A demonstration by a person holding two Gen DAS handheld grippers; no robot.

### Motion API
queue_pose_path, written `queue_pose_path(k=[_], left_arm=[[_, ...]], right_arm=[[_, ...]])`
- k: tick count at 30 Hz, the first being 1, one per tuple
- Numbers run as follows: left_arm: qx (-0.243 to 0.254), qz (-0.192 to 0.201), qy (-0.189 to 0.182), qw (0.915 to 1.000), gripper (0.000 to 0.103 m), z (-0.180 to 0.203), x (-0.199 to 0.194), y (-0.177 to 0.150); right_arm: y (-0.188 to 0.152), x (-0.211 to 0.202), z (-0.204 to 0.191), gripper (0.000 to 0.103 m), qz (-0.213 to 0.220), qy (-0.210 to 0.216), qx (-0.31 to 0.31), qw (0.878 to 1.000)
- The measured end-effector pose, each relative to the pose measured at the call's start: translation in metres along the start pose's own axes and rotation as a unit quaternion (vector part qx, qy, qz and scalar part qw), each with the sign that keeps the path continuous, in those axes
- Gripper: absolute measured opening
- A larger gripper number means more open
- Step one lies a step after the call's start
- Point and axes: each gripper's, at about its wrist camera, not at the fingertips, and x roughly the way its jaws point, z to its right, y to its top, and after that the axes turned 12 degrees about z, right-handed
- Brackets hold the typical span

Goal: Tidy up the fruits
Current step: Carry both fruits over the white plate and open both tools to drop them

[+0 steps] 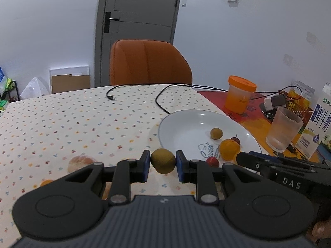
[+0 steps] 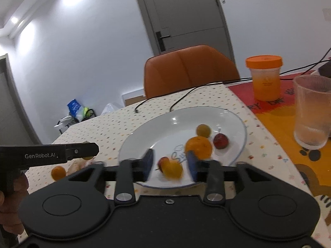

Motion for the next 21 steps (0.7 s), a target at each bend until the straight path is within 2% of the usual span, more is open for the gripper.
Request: queue_pose_path(k=[9, 17, 21], left_arm=[[0.013, -0.007, -0.016, 0.9998, 0.025, 0.017, 0.020, 0.002], [0.017, -0.004, -0.024, 0.9996, 0.025, 0.030, 0.032, 0.010], [0.015, -0.005, -0.013, 0.9998, 0.033, 0.030, 0.034, 0.011]], right_arm=[[-0.002, -0.008, 0.016, 0.052, 0.001, -0.012, 0.013, 1.000], [-0.004, -0.010, 0.021, 0.053, 0.001, -0.013, 0.020, 1.000], [-0.005, -0.011, 0.023, 0.055, 0.001, -0.015, 0.025, 1.000]])
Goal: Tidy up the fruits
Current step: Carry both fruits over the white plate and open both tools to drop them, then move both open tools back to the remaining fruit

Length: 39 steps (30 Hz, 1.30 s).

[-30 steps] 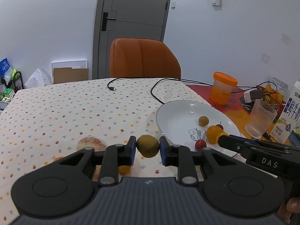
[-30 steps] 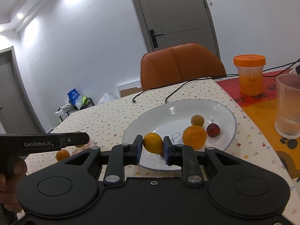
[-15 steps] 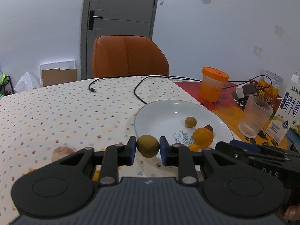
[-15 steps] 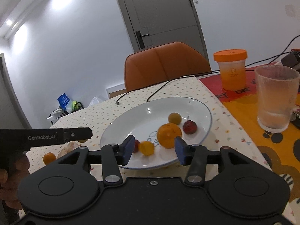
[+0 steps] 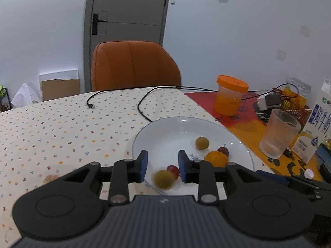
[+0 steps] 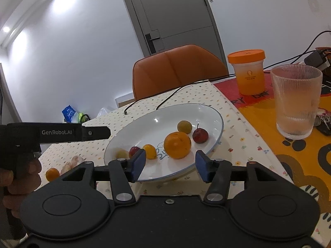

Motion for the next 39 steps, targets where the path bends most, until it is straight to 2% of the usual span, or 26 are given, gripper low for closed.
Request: queue_pose_path(k=[5, 12, 21, 28, 35, 39], left_arm=[[0.002, -0.005, 0.014, 0.9999, 0.052, -0.006, -0.006, -0.003], [0.007, 0.004, 0.036, 0.9993, 0.069, -0.015, -0.019, 0.001], [0.005, 0.010, 0.058, 0.9982, 0.079, -0.032, -0.037, 0.000], [-0.001, 0.013, 0.087, 0.9961, 0.080, -0.057, -0.055, 0.002], [-0.018, 0.020, 0.115, 0.9931, 0.080, -0.085, -0.072, 0.005], [-0.023, 0.022, 0.122, 0.9920, 0.080, -0.096, -0.079, 0.005]], right_arm=[[0.000, -0.002, 0.001, 0.061, 0.004, -0.004, 0.006, 1.000], [0.000, -0.004, -0.003, 0.067, 0.004, -0.002, 0.011, 1.000], [0.001, -0.006, -0.019, 0.072, 0.004, 0.006, 0.003, 1.000], [0.002, -0.006, -0.042, 0.074, 0.003, 0.025, -0.009, 1.000], [0.002, -0.006, -0.060, 0.084, 0.002, 0.039, -0.010, 0.999], [0.003, -0.007, -0.070, 0.095, 0.002, 0.051, -0.017, 0.999]])
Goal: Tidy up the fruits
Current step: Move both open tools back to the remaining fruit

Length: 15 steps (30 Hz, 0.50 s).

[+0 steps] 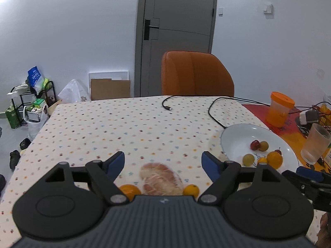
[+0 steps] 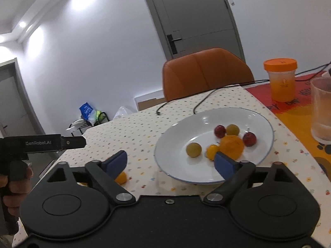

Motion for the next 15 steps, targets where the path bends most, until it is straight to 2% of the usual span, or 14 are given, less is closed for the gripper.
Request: queue_pose_path(k=[6, 15], left_arm=[[-0.016, 0.001, 0.008, 0.9998, 0.080, -0.017, -0.004, -0.001], [-0.034, -0.001, 0.018, 0.9993, 0.080, -0.037, -0.008, -0.009]], right_arm=[[0.003, 0.004, -0.016, 0.099, -0.005, 0.012, -0.018, 1.000], [0.000, 0.015, -0.035, 0.099, -0.014, 0.031, -0.038, 0.999]])
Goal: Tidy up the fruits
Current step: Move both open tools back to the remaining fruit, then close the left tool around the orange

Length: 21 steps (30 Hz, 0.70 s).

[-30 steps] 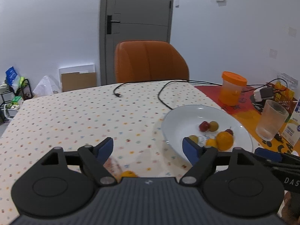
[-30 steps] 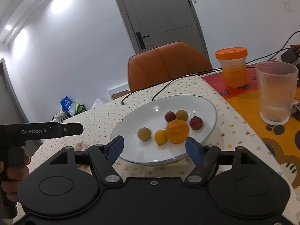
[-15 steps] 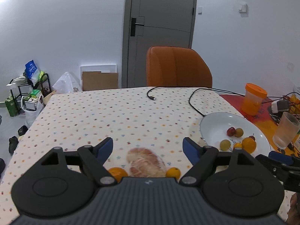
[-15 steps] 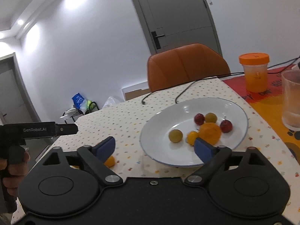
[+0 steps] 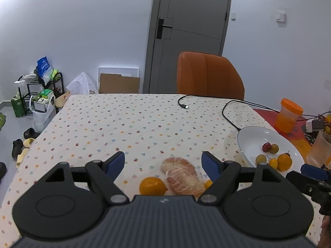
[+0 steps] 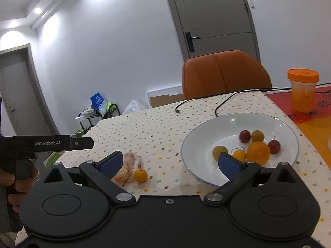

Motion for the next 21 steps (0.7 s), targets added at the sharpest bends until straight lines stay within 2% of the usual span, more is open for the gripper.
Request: queue_pose_path(k=[21], left_arm=[[-0.037, -0.023, 0.006, 0.9990, 0.075, -0.024, 0.016, -0.027]], right_arm=[[-0.012, 0.025, -0.024, 0.098, -0.027, 0.040, -0.010, 0.999]])
